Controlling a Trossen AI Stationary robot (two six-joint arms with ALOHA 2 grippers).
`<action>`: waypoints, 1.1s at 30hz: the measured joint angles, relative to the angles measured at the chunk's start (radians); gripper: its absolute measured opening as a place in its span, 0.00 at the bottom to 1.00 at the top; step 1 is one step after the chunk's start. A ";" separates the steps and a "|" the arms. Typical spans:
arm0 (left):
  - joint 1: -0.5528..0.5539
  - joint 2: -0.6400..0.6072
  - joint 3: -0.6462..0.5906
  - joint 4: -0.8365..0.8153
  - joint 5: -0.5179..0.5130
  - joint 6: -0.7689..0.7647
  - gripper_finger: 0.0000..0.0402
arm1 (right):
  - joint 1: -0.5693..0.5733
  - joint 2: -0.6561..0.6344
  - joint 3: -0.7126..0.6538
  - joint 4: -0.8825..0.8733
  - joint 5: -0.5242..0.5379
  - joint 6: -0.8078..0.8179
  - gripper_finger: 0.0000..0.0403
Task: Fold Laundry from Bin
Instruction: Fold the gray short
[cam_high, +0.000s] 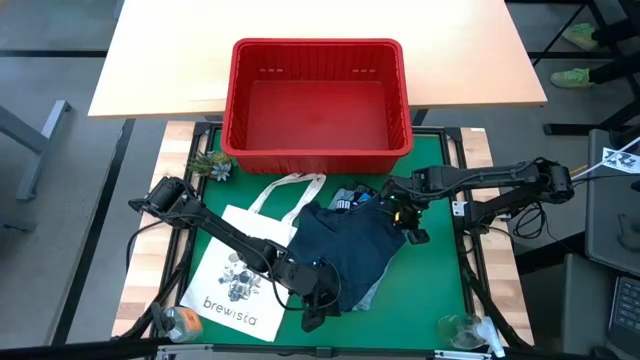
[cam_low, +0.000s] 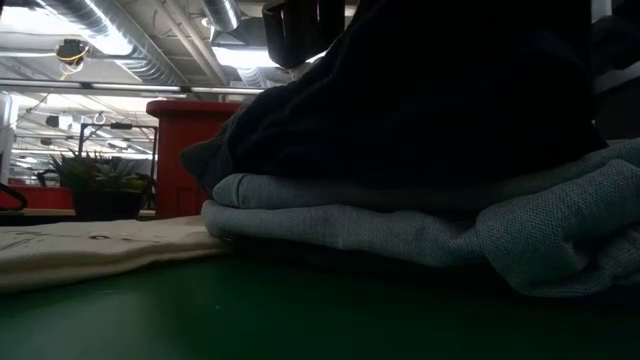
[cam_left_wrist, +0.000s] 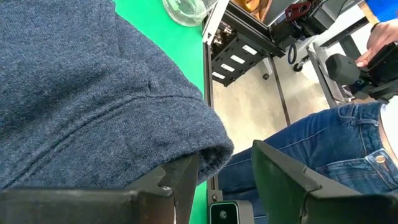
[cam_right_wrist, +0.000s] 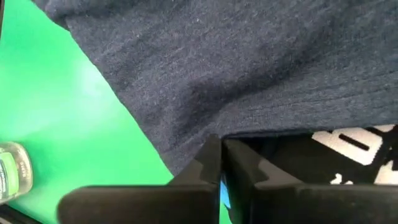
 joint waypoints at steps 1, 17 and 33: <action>0.000 0.000 0.000 0.000 0.000 0.000 0.36 | 0.000 0.000 0.000 -0.001 0.000 -0.003 0.02; 0.001 0.005 0.000 -0.001 0.019 -0.071 0.36 | 0.000 0.000 0.156 -0.179 0.252 -0.085 0.01; 0.025 -0.037 0.000 0.059 0.259 -0.182 0.36 | 0.000 0.000 0.156 -0.185 0.252 -0.083 0.07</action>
